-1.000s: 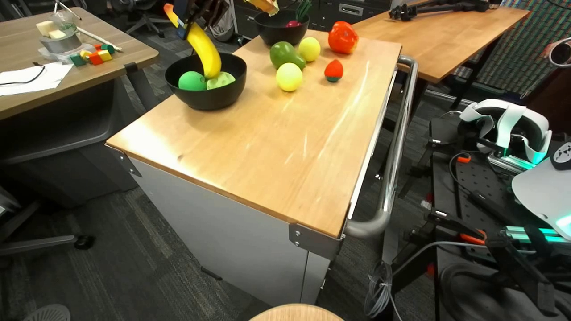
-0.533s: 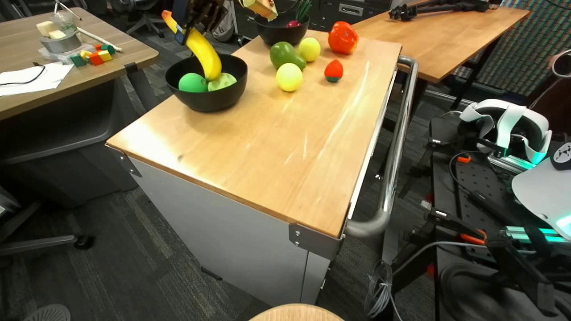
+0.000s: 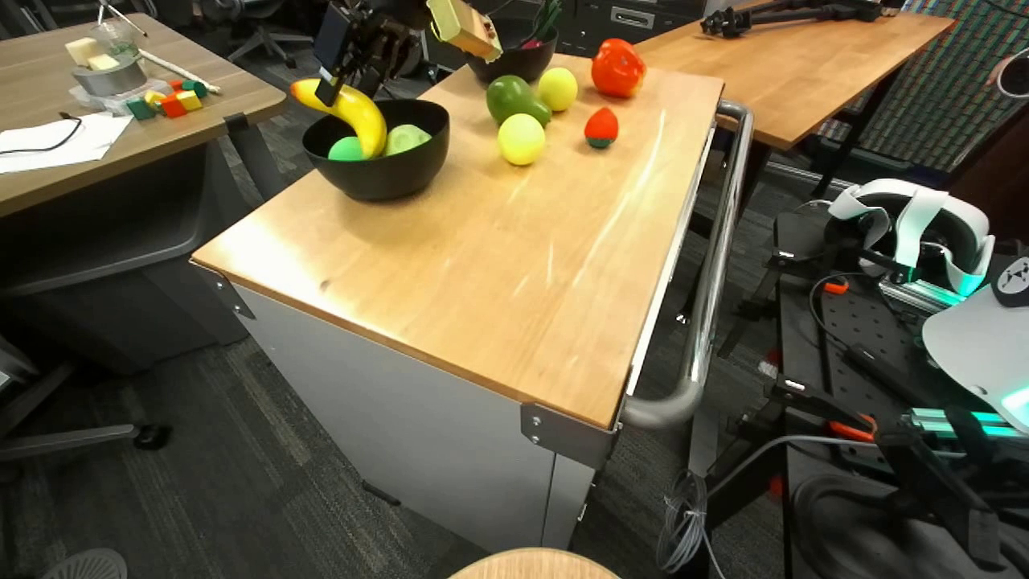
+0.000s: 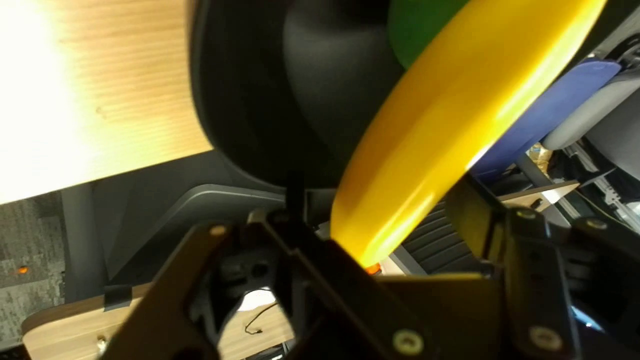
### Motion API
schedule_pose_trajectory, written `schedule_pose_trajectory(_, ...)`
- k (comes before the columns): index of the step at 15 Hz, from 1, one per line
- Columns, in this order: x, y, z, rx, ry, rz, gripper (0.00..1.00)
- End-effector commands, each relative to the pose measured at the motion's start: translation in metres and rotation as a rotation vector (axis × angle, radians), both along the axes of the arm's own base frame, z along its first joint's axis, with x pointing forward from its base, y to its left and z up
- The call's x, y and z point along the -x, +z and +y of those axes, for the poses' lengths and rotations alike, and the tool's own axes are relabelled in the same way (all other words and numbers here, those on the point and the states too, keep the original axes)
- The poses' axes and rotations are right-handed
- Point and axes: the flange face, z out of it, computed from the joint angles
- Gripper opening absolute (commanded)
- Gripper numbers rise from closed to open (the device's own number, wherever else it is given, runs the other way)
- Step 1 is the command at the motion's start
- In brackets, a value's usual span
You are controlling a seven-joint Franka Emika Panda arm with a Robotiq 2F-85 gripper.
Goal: Put the fruits inside the two black bowls
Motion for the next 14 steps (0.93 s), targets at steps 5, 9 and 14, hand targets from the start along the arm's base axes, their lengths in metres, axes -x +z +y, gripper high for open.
schedule_pose_trajectory(5,0.011,0.052,0.004,-0.030,-0.003,-0.053,1.00)
schedule_pose_trajectory(9,0.040,0.084,0.014,-0.020,0.022,0.022,1.00)
schedule_pose_trajectory(14,0.094,0.100,0.000,-0.039,0.045,0.221,1.00)
